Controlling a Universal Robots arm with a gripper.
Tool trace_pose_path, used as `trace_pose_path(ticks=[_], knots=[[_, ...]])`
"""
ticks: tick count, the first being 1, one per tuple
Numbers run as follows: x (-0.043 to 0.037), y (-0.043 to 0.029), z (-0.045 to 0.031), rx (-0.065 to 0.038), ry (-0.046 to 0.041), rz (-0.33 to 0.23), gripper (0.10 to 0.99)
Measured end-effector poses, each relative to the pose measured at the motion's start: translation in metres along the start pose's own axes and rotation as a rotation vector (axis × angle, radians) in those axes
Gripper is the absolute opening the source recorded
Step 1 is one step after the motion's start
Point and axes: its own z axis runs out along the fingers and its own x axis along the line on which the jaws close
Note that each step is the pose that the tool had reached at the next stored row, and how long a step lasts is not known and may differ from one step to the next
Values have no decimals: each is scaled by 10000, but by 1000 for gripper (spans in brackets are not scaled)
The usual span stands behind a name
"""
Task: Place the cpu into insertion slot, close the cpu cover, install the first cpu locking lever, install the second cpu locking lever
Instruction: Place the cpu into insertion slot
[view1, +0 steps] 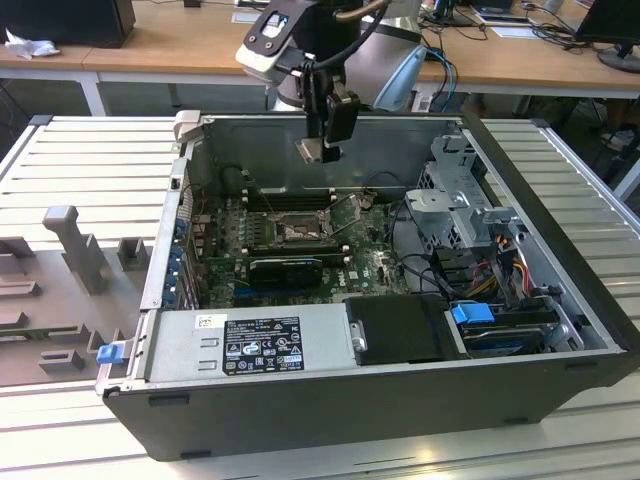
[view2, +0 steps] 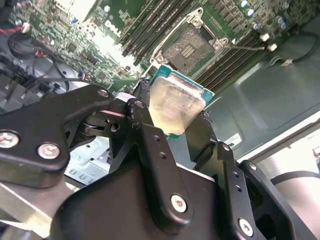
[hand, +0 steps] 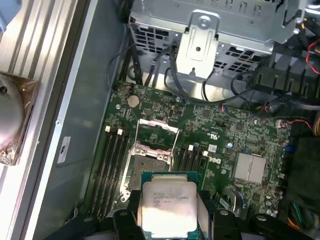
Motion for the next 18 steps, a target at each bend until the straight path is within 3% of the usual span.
trace_pose_path(ticks=[2,9,11,18], knots=[[0,-1,13,-4,-21,243,529],[-4,-16,185,-7,-35,393,529],[-4,-19,223,-14,-85,878,529],[-6,-28,320,157,-77,1102,529]])
